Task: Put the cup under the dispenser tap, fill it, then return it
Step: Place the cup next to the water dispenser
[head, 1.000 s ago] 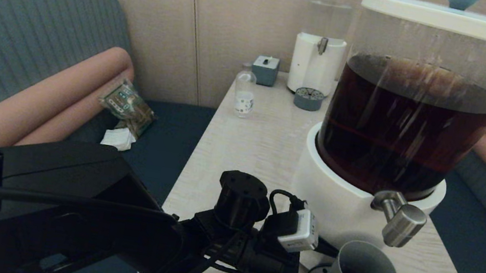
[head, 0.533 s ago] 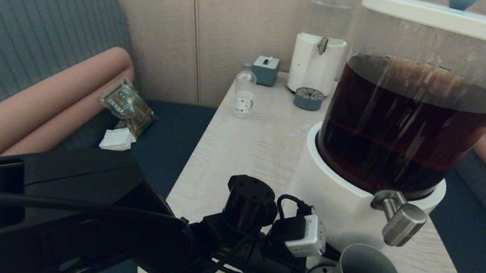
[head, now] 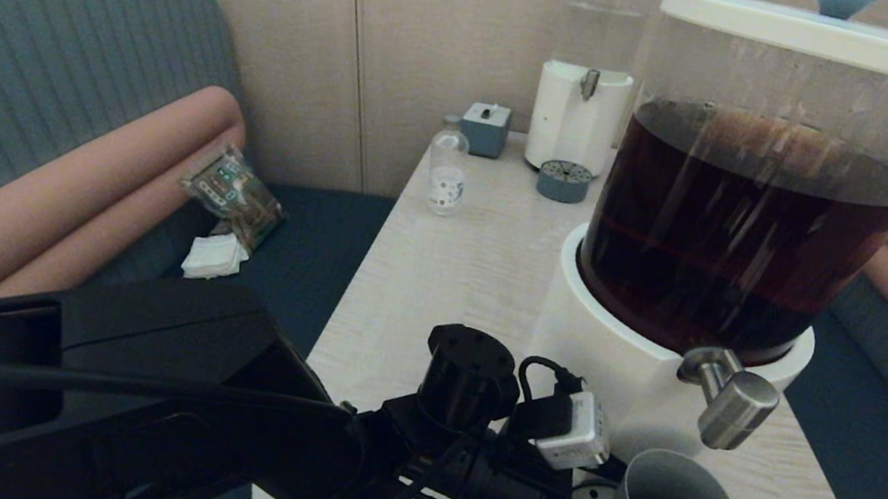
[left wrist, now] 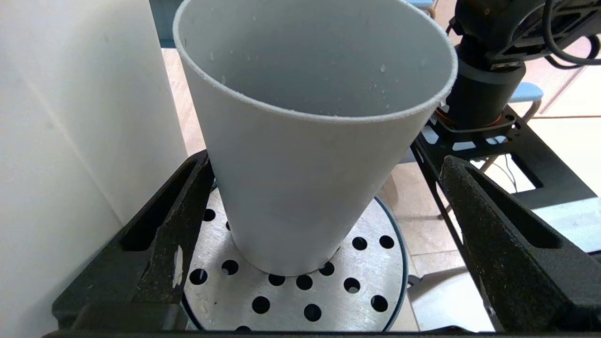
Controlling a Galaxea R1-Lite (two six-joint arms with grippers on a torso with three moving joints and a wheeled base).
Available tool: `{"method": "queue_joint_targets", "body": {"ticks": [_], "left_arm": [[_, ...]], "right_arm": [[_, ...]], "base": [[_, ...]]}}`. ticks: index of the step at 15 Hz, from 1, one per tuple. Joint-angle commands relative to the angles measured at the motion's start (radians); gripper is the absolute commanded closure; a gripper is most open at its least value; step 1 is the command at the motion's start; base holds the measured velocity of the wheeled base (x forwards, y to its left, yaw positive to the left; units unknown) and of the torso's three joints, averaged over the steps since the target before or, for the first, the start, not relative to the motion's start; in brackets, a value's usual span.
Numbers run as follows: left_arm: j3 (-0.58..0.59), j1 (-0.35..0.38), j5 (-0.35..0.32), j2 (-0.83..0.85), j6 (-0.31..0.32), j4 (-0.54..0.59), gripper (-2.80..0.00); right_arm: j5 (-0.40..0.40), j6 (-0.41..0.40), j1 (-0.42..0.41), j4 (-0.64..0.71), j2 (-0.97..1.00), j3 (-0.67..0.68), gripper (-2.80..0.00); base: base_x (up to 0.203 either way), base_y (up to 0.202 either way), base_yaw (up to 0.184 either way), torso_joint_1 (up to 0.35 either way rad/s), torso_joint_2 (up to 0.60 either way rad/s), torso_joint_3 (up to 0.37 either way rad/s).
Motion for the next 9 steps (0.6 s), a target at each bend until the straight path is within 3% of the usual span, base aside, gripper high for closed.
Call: {"method": "queue_joint_targets", "body": {"ticks": [1, 9], "left_arm": [[-0.002, -0.002, -0.002, 0.005, -0.002, -0.004, -2.8], [-0.034, -0.008, 0.003, 0.027, 0.003, -0.013, -2.8]], "right_arm": [[0.0, -0.001, 0.0, 0.0, -0.007, 0.011, 0.0], [0.0, -0.001, 0.0, 0.0, -0.007, 0.011, 0.0]], "base": [[0.0, 0.0, 0.0, 0.0, 0.0, 0.0], [0.0, 0.0, 0.0, 0.0, 0.0, 0.0]]}}
